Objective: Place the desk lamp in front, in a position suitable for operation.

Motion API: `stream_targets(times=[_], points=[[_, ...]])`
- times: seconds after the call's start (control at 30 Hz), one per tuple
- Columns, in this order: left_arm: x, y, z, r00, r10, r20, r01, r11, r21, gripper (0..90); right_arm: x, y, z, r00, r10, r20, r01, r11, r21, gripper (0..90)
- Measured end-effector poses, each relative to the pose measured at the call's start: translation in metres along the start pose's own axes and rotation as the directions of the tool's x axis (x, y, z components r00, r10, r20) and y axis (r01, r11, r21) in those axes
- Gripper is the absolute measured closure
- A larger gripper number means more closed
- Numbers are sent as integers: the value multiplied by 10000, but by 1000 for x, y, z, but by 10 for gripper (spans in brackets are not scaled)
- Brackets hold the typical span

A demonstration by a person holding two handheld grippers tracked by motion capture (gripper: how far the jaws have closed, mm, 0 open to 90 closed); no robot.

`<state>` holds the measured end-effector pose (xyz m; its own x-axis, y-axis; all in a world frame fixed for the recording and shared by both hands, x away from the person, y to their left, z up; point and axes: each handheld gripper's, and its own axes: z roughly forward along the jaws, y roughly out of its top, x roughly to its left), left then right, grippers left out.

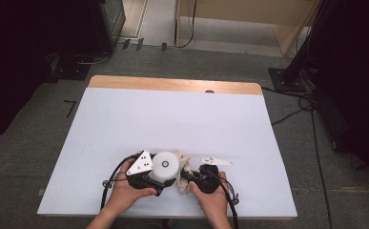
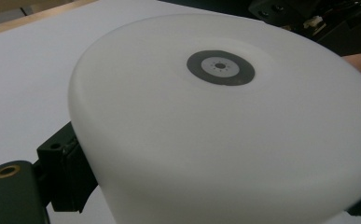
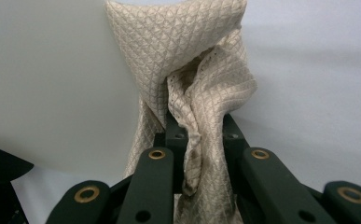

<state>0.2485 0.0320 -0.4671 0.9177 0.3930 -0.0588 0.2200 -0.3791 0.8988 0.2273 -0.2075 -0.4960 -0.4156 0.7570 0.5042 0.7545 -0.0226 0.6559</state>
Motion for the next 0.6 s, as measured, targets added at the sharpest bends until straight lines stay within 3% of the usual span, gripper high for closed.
stream_targets(times=[0.13,0.23,0.27,0.37,0.4,0.6], points=[[0,0,0,10000,2,-2,-2,10000,4,78,3,2,-4,9999,-91,-63,89,9995,-299,798],[0,0,0,10000,4,-8,-4,10000,1,78,9,8,-14,9991,-244,-340,215,9964,-820,798],[0,0,0,10000,4,-11,-4,10000,1,78,15,12,-22,9982,-406,-440,351,9923,-1189,799],[0,0,0,10000,-2,-12,2,10000,-4,78,22,16,-30,9968,-675,-426,602,9862,-1545,799],[0,0,0,10000,3,-13,-3,10000,1,78,29,19,-38,9949,-938,-369,851,9777,-1919,799],[0,0,0,10000,11,-27,-11,10000,6,79,36,22,-47,9922,-1180,-410,1056,9676,-2292,799]])
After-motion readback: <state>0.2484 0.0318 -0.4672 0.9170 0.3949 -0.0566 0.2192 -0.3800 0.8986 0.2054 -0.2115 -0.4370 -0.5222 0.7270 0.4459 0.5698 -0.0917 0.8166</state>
